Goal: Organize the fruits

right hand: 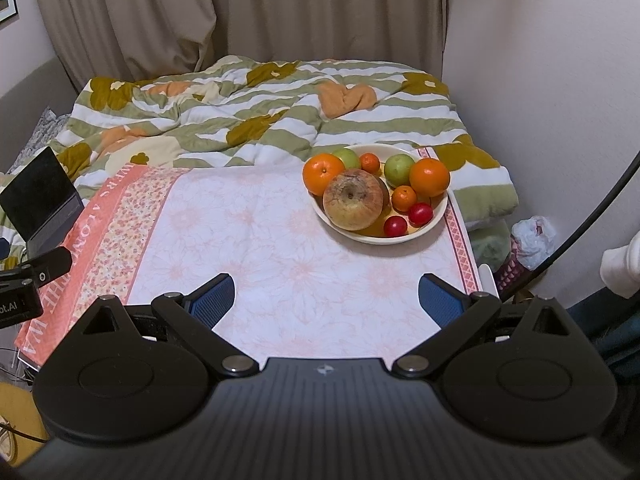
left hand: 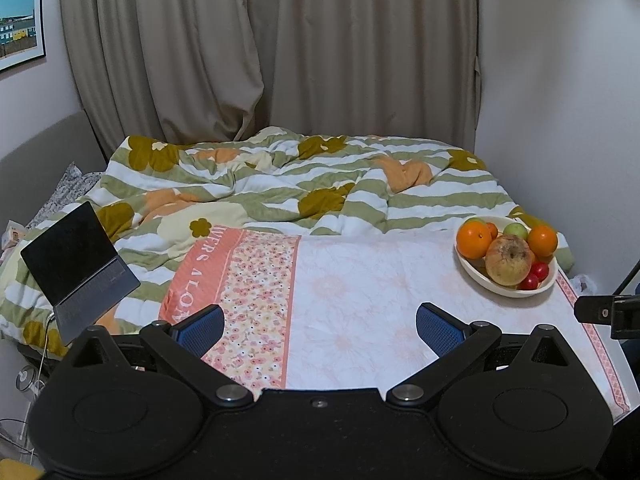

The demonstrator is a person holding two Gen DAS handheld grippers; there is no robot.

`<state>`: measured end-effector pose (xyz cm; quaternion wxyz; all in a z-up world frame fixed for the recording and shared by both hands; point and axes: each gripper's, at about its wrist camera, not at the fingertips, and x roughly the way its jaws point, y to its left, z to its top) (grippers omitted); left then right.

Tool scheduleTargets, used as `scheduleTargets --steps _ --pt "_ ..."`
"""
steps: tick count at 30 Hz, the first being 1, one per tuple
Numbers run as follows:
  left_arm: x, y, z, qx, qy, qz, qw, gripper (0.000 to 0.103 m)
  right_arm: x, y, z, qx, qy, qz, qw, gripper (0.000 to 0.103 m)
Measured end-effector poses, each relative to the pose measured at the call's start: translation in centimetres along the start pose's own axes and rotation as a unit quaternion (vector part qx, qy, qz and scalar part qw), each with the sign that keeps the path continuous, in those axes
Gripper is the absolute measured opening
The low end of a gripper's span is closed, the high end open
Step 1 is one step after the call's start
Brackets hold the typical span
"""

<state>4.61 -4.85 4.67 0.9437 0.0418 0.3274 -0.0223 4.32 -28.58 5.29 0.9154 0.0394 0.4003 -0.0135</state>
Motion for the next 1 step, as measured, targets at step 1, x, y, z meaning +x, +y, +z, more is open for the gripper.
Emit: scheduleTargets --steps 1 --pt "0.04 -0.04 -0.02 -0.001 0.002 0.000 1.0000 0.103 0.07 -0.18 0.02 0.000 0.002 0.001 1.000 0.103"
